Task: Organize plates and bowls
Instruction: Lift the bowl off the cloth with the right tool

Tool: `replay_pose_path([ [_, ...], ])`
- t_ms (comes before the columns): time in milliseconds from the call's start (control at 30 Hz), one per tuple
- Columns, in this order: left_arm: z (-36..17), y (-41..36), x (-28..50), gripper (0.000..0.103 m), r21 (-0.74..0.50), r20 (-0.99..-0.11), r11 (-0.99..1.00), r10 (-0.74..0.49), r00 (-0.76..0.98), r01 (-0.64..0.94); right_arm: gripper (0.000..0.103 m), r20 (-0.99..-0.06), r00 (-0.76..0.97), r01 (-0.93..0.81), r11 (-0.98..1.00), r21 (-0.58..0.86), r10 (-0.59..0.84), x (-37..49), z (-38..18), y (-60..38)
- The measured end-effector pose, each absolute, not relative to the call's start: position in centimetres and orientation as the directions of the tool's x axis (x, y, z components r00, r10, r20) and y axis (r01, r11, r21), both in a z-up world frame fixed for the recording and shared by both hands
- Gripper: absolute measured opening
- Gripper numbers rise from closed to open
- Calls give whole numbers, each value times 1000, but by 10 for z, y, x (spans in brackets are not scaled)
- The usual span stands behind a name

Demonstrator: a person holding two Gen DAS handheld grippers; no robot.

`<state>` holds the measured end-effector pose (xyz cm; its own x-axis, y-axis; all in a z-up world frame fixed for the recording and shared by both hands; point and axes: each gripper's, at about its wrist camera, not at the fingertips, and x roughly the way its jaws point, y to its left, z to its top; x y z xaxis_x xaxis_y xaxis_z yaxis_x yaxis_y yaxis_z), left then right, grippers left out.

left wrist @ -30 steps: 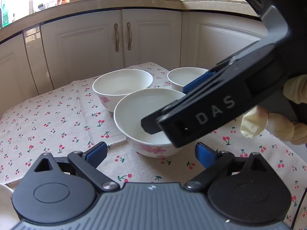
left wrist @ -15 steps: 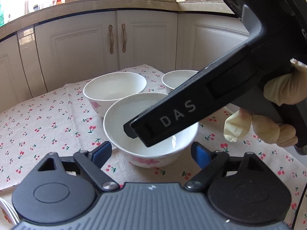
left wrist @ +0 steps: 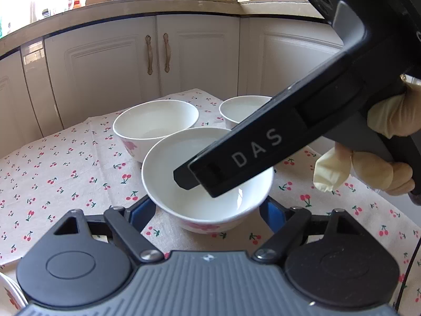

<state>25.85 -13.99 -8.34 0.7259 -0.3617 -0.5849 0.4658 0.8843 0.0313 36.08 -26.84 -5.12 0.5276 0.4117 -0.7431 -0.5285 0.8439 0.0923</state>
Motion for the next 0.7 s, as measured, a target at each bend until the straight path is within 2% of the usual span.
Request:
replay_pose_path([
  [700,-57,-116,198,85,30,-593,855,-402,697,518,79,-742,515,-525,842,123,429,292,-25,-257],
])
